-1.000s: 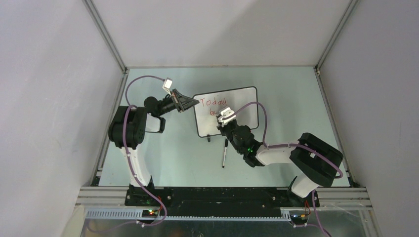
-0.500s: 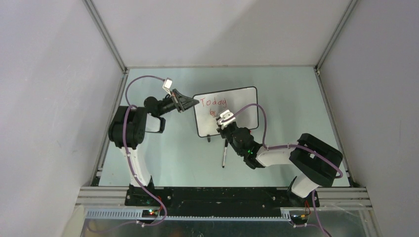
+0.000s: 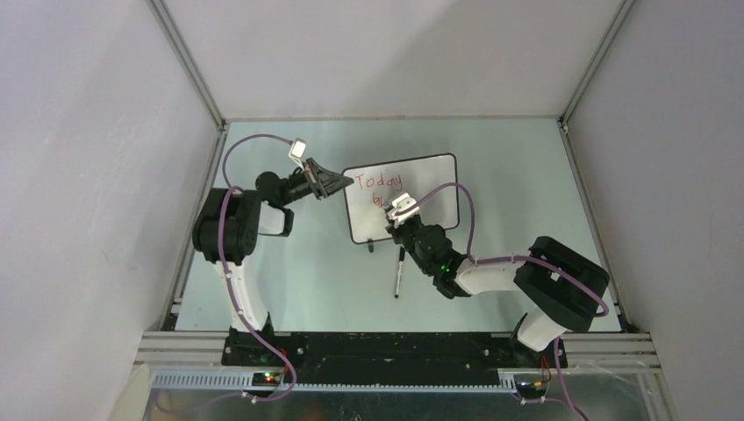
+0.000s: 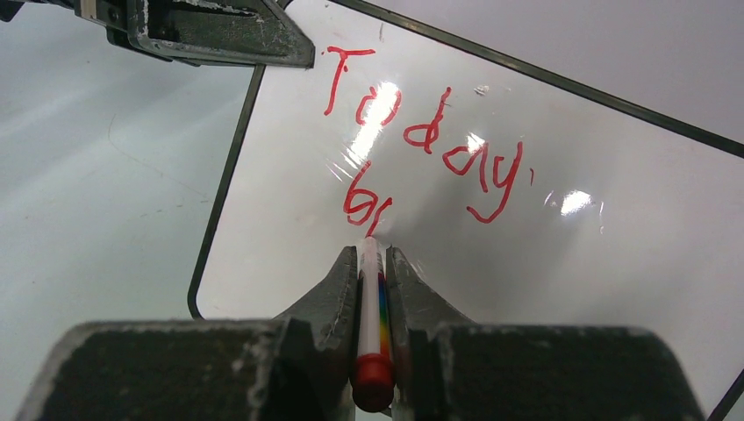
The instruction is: Write a sentence on the whiteboard
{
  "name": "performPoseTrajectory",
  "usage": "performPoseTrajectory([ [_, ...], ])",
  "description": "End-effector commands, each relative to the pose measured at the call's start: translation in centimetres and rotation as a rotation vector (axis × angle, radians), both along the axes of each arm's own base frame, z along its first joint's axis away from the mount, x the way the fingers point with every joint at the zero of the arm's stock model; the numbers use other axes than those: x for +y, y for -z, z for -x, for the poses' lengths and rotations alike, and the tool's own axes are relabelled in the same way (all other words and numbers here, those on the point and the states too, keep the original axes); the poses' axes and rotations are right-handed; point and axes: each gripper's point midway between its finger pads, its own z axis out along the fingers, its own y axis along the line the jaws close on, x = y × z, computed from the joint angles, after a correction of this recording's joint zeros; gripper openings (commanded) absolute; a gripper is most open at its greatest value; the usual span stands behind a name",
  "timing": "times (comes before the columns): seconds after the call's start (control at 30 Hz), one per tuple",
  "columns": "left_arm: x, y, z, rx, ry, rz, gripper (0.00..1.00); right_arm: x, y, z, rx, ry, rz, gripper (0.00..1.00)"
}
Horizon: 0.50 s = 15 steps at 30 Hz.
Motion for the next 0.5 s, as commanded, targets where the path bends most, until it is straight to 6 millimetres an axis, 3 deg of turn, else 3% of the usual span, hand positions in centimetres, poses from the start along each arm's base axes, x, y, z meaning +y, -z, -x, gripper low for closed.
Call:
performPoseTrajectory([
  [0.0,0.08,-1.15,-0.13,-0.1,0.017,-0.011,0.0,-0.29,-2.62,-1.1,-0.05,0.028,-0.056,0.0],
  [0.47,0.08,-1.16,-0.15,-0.1,0.017,-0.011,0.0,-0.39,-3.18,-1.6,-0.062,0.031,-0.066,0.0],
])
